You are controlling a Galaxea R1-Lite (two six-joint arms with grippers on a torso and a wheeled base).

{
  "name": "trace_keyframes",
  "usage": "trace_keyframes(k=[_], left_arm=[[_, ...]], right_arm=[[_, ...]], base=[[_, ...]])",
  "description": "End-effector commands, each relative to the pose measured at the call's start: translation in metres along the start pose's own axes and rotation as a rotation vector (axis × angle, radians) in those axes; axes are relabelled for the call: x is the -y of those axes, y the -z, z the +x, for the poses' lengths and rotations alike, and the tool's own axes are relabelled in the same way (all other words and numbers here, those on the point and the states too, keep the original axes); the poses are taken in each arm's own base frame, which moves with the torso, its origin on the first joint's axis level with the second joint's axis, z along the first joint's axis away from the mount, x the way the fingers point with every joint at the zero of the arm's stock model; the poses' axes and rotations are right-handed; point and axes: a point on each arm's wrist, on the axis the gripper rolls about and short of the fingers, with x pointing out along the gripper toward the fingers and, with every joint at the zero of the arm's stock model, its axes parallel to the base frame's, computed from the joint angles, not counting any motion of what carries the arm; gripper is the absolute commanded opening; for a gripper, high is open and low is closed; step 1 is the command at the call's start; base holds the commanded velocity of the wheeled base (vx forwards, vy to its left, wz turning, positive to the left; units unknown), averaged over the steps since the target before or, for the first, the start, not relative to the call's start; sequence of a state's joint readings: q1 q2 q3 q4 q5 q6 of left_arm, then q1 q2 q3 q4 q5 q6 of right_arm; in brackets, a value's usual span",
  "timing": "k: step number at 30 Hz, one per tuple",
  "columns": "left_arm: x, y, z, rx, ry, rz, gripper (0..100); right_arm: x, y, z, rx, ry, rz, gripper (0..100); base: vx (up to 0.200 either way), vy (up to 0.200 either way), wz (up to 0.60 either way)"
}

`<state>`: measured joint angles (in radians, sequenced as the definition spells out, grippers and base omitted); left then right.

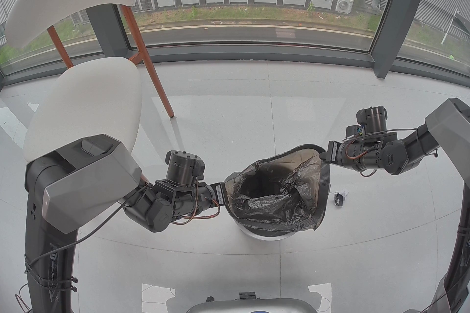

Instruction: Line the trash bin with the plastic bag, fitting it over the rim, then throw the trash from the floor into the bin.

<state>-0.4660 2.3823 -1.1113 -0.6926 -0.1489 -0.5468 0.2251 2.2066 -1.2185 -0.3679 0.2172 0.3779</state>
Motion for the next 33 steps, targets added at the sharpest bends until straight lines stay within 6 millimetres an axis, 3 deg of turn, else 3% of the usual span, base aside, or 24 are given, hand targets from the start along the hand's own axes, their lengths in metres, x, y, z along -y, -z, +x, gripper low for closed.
trace_keyframes(k=[1, 12, 27, 33], left_arm=[[0.001, -0.002, -0.003, 0.003, 0.001, -0.002, 0], [-0.009, -0.003, -0.005, -0.020, -0.039, -0.021, 0], [-0.008, -0.003, -0.005, -0.011, -0.045, -0.019, 0], [-0.005, -0.003, -0.004, -0.006, -0.037, -0.014, 0]], right_arm=[[0.014, 0.019, 0.023, -0.068, 0.026, -0.051, 0], [0.022, 0.020, 0.044, -0.070, 0.029, -0.124, 0], [0.029, 0.011, 0.051, -0.038, 0.033, -0.144, 0], [0.033, 0.015, 0.060, -0.052, 0.034, -0.176, 0]], base=[[0.000, 0.000, 0.00], [0.000, 0.000, 0.00], [0.000, 0.000, 0.00], [0.000, 0.000, 0.00]])
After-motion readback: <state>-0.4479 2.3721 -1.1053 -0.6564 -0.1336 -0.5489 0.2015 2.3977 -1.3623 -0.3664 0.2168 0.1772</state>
